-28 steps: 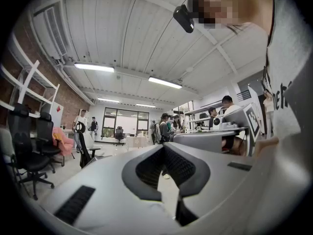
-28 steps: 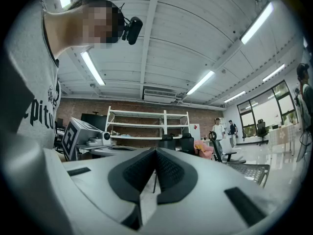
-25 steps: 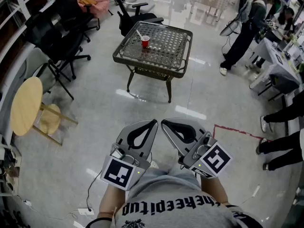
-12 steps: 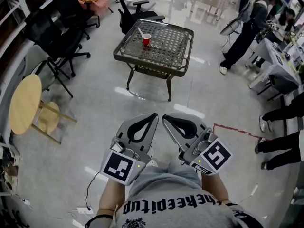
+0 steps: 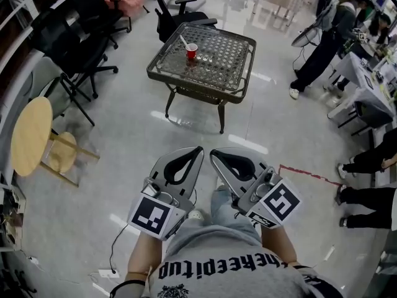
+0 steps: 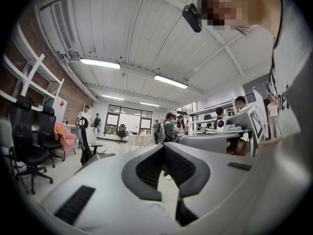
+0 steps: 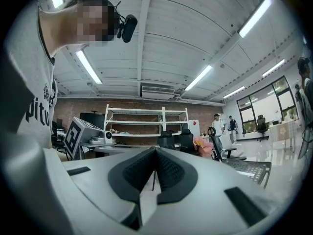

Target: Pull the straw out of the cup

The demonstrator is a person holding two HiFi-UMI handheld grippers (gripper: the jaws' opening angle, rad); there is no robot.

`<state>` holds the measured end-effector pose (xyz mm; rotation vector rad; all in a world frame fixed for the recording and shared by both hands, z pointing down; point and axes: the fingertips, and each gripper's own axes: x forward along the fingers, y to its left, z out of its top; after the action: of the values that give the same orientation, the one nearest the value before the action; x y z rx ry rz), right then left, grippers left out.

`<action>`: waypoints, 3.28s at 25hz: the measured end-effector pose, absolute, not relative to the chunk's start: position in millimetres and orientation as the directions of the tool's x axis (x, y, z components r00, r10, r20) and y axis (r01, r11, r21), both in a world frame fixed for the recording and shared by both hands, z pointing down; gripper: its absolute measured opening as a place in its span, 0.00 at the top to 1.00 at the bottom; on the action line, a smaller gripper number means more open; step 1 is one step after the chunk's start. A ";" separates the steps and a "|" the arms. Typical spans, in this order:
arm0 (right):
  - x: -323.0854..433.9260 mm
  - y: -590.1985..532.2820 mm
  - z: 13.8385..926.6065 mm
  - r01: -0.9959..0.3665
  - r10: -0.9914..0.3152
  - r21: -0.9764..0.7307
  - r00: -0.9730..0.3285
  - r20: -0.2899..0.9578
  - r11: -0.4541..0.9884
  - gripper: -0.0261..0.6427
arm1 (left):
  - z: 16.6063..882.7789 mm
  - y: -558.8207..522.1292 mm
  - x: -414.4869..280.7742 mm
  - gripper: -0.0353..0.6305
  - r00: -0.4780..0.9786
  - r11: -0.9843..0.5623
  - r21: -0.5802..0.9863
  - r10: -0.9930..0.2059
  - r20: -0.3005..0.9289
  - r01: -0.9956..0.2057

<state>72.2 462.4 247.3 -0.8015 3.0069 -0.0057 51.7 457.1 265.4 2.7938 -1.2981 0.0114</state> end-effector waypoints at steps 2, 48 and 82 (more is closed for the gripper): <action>74.6 448.8 249.2 -0.483 -0.483 -0.008 -0.875 -0.026 0.876 0.95 | 265.7 444.2 54.9 0.91 0.635 -0.634 0.039 -0.772 0.033 -0.772; 147.8 152.9 263.8 -0.246 -0.254 -0.097 -0.964 -0.077 0.964 0.95 | 266.3 154.8 123.1 0.91 0.422 -0.422 0.011 -0.907 0.009 -0.907; -11.7 45.8 256.8 -0.555 -0.562 -0.104 -0.826 -0.047 0.825 0.95 | 273.3 42.6 -35.3 0.91 0.700 -0.699 0.048 -0.710 0.077 -0.713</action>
<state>-11.7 45.8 256.8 -0.8980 2.9292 -0.1312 -35.3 42.6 273.3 2.8281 -1.1852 0.0814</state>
